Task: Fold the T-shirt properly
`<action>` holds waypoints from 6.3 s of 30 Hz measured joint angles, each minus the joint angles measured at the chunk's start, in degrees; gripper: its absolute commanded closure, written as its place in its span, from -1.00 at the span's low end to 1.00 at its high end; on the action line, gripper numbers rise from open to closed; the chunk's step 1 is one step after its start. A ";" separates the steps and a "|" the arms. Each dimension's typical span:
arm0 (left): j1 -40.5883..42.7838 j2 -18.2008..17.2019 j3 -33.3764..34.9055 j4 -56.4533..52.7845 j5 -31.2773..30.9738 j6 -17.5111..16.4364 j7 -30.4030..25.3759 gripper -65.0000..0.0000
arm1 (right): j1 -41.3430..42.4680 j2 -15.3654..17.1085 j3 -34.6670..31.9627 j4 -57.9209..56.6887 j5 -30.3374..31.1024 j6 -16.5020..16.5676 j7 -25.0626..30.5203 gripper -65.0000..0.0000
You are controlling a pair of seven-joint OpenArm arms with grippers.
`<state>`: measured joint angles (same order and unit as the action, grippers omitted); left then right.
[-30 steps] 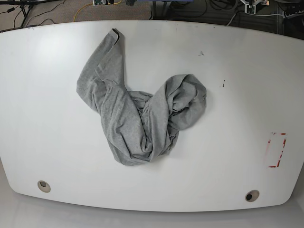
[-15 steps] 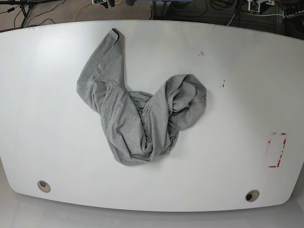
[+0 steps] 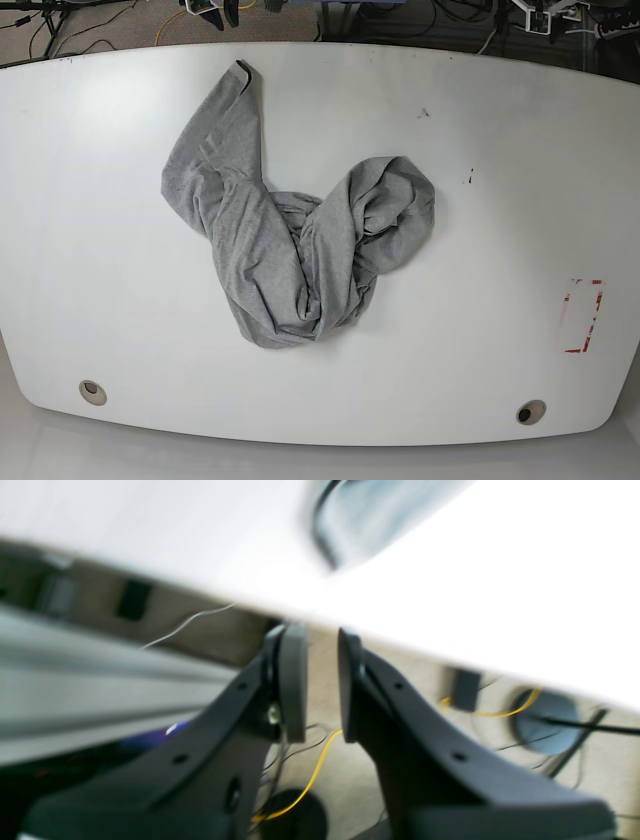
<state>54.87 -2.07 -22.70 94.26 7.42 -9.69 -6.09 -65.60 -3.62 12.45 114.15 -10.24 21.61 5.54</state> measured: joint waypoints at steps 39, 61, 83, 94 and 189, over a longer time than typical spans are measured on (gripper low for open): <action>-17.84 1.44 -2.49 5.92 0.42 -0.13 6.43 -0.51 | 19.91 -1.70 -2.80 -0.70 -0.02 0.46 -9.05 0.74; -20.59 -3.04 -3.13 7.72 0.26 -0.61 6.80 -0.53 | 28.50 -1.64 -2.03 -0.22 2.51 0.66 -12.26 0.03; -22.36 -0.81 -1.42 7.21 -0.07 -0.85 6.97 -0.53 | 35.45 -0.52 -1.18 -0.70 1.46 1.14 -16.26 -0.42; -21.99 -1.11 -1.51 7.23 -0.17 -0.63 6.51 -0.54 | 38.53 3.04 -8.02 -0.55 1.60 1.64 -24.09 -0.36; -30.27 -1.97 1.57 4.81 -7.58 -6.27 11.15 -0.57 | 65.26 5.44 9.73 -16.02 26.40 11.85 -47.74 -0.18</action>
<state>24.60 -4.03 -21.12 99.07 -0.16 -15.97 5.06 -0.34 1.83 22.17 98.13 16.16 33.45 -42.19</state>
